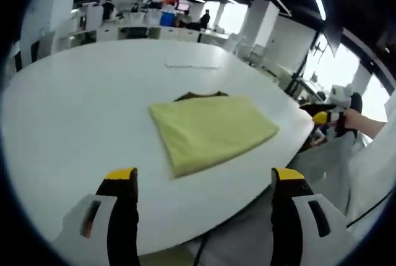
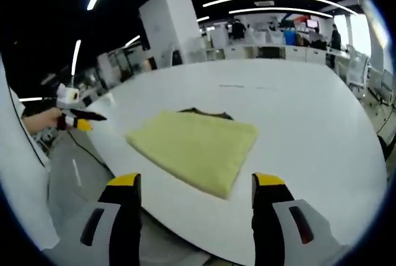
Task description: Fold the garment on the visible template until the final outline fits inside the template.
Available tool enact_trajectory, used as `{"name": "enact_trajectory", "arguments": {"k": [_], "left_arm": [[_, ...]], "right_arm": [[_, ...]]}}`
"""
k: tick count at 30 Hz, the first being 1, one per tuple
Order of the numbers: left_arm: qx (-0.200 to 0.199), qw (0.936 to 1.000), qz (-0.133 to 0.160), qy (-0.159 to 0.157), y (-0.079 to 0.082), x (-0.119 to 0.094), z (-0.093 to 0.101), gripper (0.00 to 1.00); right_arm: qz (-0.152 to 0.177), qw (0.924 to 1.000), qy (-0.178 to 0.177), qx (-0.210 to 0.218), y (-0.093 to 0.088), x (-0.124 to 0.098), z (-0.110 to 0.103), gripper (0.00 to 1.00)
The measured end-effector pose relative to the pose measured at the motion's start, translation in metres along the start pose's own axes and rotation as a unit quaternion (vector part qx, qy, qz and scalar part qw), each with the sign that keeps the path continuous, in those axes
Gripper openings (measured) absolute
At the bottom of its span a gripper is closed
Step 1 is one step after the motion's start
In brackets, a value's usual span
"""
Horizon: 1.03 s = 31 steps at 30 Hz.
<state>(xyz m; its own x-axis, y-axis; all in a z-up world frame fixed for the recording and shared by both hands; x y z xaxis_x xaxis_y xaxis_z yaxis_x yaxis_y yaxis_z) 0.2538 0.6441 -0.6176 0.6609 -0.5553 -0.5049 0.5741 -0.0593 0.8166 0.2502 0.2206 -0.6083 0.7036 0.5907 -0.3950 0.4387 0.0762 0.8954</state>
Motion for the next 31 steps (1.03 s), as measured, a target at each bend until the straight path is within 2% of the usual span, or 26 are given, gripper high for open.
{"name": "enact_trajectory", "arguments": {"k": [3, 8, 17, 22, 31], "left_arm": [[0.006, 0.9999, -0.009, 0.002, -0.002, -0.006, 0.008, 0.89], [0.010, 0.9998, -0.018, 0.002, -0.003, -0.014, 0.018, 1.00], [0.027, 0.9994, -0.022, -0.003, 0.006, -0.027, 0.029, 1.00], [0.024, 0.9995, -0.018, -0.005, 0.009, -0.033, 0.033, 1.00], [0.025, 0.9993, -0.027, 0.004, 0.003, -0.038, 0.032, 1.00]], "right_arm": [[0.002, 1.0000, 0.005, 0.000, 0.004, -0.003, -0.006, 0.80], [0.017, 0.9998, 0.006, 0.000, 0.012, -0.011, -0.012, 0.87], [0.023, 0.9996, 0.016, -0.005, 0.017, -0.024, -0.019, 0.99], [0.025, 0.9995, 0.017, -0.004, 0.020, -0.029, -0.020, 1.00], [0.028, 0.9995, 0.017, 0.001, 0.018, -0.031, -0.020, 1.00]]}}
Point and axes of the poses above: the point that each gripper's makers call its tool centre point, and the gripper's own axes: x roughly forward along the fingers, z roughly to its right, y roughly out of its top, the point moved 6 cm from there along -x, roughly backward along the fingers, and after that the axes turned 7 degrees about z, right-handed, at the moved point
